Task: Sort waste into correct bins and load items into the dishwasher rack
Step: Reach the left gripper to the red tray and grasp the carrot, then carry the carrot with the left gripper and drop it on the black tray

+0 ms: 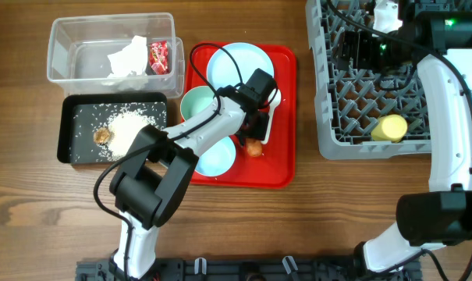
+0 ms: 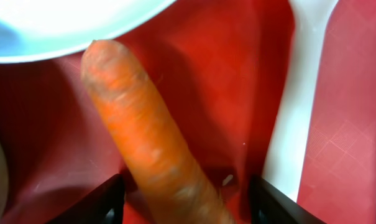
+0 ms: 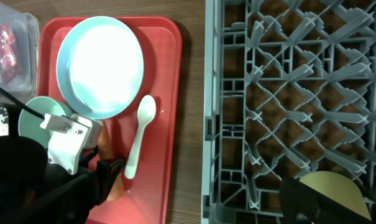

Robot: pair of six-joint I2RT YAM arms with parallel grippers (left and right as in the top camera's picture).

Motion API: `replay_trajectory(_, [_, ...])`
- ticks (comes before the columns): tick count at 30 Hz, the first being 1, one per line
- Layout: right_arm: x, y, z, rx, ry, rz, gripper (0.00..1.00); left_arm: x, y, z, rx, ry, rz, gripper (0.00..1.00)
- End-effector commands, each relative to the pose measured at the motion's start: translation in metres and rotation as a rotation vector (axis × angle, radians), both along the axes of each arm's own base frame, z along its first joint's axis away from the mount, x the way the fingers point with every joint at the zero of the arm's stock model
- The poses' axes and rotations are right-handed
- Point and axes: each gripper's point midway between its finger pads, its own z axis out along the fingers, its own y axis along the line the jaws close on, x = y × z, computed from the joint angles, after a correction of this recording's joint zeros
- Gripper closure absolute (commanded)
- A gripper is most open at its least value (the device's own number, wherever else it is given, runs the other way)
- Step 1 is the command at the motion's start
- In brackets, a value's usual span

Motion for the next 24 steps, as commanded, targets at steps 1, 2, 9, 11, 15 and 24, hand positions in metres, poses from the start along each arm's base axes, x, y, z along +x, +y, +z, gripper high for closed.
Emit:
replay_trajectory(1, [0.001,-0.005,-0.009,-0.019,0.028,-0.015,0.03,0.001,0.006,-0.012,0.028,0.017,-0.016,0.41])
replay_trajectory(2, [0.001,-0.005,-0.008,-0.019,0.026,-0.015,0.03,0.001,0.006,-0.012,0.028,0.017,-0.015,0.43])
replay_trajectory(9, [0.003,-0.005,-0.008,-0.022,0.020,-0.016,0.03,-0.001,0.007,-0.006,0.029,0.018,-0.015,0.59])
replay_trajectory(11, [0.004,-0.005,-0.007,-0.022,0.015,-0.016,0.02,0.001,0.006,0.002,0.018,0.003,-0.014,0.62])
replay_trajectory(15, [0.005,-0.005,-0.007,-0.022,0.011,-0.016,0.02,0.006,0.003,0.032,-0.023,-0.054,-0.014,0.61])
replay_trajectory(24, [0.005,-0.005,-0.007,-0.022,0.008,-0.016,0.02,0.009,0.000,0.075,-0.078,-0.128,-0.011,0.72])
